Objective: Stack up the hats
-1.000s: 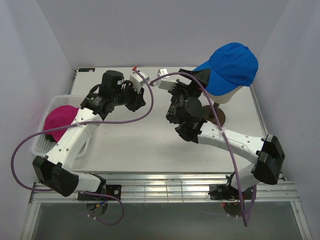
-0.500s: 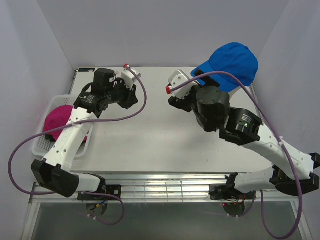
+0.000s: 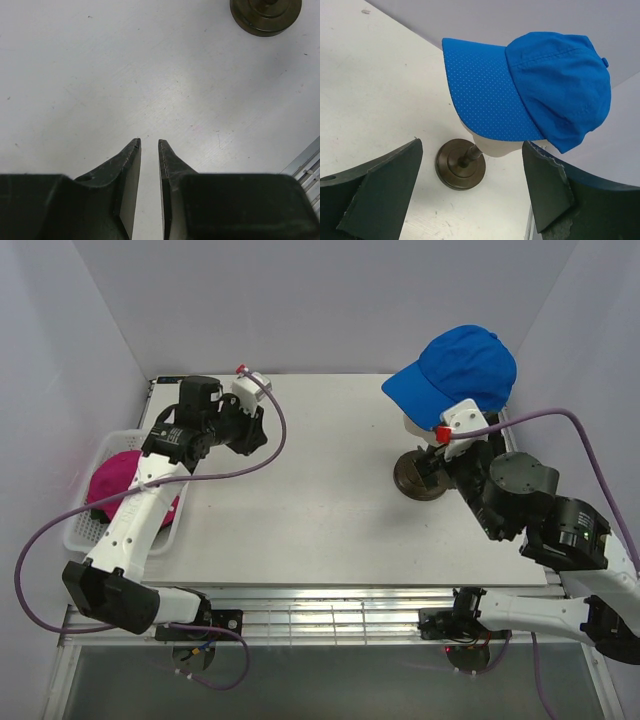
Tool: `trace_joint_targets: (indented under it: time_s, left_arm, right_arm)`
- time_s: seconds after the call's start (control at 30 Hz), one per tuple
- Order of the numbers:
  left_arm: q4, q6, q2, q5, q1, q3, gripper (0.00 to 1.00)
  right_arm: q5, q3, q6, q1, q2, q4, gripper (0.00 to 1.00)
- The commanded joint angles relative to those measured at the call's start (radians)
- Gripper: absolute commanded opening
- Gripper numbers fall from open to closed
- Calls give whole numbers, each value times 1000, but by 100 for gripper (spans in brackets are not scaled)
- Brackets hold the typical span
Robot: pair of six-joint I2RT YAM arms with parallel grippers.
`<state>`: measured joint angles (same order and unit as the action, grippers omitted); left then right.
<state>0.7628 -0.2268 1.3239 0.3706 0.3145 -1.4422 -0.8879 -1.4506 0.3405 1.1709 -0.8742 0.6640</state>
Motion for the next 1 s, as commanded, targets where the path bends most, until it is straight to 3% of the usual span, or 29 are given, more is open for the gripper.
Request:
trace_joint_targets:
  time_s: [0.0,0.1,0.13,0.2,0.23,0.3,0.33,0.4,0.43,0.53,0.7,0.83,0.97]
  left_arm:
    - [42,3,-15,-42,-46,-27,32]
    - [79,-25,1,-85,-191,-34,38]
    - [87,-38,9,-110,-297,-29,46]
    - [79,-86,11,-159,-405,5,54]
    - [70,-106,11,-165,-502,18,64]
    - [58,-156,14,-142,-605,46,73]
    - [41,-166,23,-134,-702,48,75]
    - [14,-178,60,-153,-785,54,77]
    - [-21,-183,72,-153,-842,57,77]
    - [-78,-190,129,-164,-867,83,75]
    - [-63,-181,239,-119,-868,51,49]
    - [-46,-184,270,-101,-871,57,40]
    - [-28,-184,258,-82,-870,57,40]
  right_arm:
    - [-10,-37,-81,1,-80,14,86]
    - [38,-125,-61,1,-193,87,91]
    - [65,-154,-60,1,-225,104,92]
    - [93,-230,-55,1,-293,127,92]
    - [128,-250,-52,1,-308,123,92]
    - [168,-283,-26,1,-336,96,91]
    - [203,-284,-17,1,-342,83,92]
    - [221,-280,-2,1,-358,59,92]
    - [227,-275,5,3,-364,51,91]
    - [234,-269,3,1,-397,59,91]
    - [227,-272,-21,1,-442,80,92]
    - [231,-269,-28,1,-440,74,93]
    - [225,-269,-21,1,-447,72,93]
